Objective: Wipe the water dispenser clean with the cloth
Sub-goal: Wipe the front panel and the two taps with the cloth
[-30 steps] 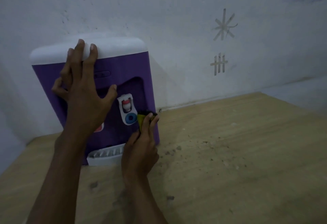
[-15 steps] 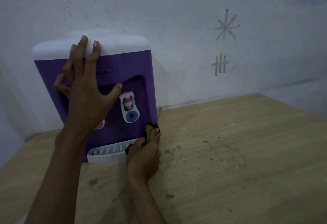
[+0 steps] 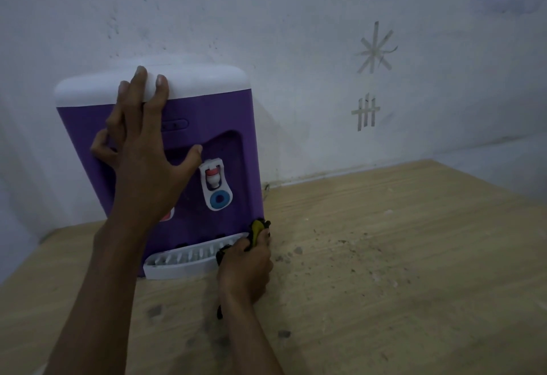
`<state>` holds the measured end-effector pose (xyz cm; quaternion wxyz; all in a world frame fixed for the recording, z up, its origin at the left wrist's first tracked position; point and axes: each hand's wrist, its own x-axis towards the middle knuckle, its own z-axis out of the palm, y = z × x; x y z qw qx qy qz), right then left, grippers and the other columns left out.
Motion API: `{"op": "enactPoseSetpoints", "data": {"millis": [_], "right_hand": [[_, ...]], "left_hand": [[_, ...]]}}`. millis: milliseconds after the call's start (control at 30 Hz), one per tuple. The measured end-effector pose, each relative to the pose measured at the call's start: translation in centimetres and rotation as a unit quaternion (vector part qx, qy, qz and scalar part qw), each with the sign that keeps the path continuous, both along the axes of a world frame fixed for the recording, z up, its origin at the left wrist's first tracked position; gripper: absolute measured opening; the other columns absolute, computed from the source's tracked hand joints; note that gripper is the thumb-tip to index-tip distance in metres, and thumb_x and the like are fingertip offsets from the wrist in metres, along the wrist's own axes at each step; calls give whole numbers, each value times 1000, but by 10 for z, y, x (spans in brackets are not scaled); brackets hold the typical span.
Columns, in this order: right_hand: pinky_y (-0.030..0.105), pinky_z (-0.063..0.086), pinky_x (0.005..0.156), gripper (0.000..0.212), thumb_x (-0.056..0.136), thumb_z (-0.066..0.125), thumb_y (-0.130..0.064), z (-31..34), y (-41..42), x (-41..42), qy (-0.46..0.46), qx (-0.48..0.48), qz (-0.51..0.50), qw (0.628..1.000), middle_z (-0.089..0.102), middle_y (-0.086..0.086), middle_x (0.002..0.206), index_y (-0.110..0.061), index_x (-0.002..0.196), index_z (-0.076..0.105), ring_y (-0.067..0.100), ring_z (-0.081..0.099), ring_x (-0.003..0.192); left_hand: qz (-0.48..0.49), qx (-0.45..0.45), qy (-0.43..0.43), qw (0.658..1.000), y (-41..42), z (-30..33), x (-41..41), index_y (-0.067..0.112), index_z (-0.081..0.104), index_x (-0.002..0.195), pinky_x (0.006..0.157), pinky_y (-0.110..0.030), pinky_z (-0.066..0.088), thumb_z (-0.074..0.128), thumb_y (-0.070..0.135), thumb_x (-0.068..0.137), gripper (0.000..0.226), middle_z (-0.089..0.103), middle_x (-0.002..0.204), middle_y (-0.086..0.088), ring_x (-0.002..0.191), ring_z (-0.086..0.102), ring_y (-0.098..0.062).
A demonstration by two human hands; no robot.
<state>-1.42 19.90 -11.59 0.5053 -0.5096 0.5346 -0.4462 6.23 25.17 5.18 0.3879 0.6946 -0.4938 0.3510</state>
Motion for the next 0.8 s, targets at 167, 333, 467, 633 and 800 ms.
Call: {"op": "enactPoseSetpoints", "data": {"millis": [167,333,467,633,800], "right_hand": [[35,54,93,59,107,42,-25,15,-1,-1,-12,-76,-36,996,41,-6,162,-35,162,24,18,62,122],[27,54,91,62,107,47,-17,61,-4,-7,40,-285,-40,957,14,-18,168,-34,162,26,10,52,138],[31,56,79,62,106,47,-17,105,-24,-14,79,-382,-43,920,17,-17,168,-32,162,28,17,65,121],[37,60,62,67,103,48,-16,110,-37,-22,151,-456,-53,876,17,-14,170,-35,163,25,19,70,87],[30,54,53,74,101,47,-13,48,-36,-31,199,-445,-27,873,8,-19,171,-41,163,18,14,66,83]], "left_hand": [[2,-3,-5,1000,0,0,-1,30,17,162,116,-55,12,60,51,82,94,4,173,5,159,-1,-20],[10,5,-13,1000,1,-1,2,30,14,163,117,-53,11,59,42,83,93,1,173,6,159,-2,-19],[9,3,-13,1000,1,-1,1,28,12,164,116,-52,10,53,26,81,93,-2,173,7,159,-4,-17],[8,8,-14,1000,1,0,2,29,9,165,114,-50,9,49,24,78,95,-3,173,8,158,-8,-13],[12,14,-12,1000,3,0,1,29,10,165,114,-47,9,50,23,77,96,-3,173,8,158,-8,-12]]}}
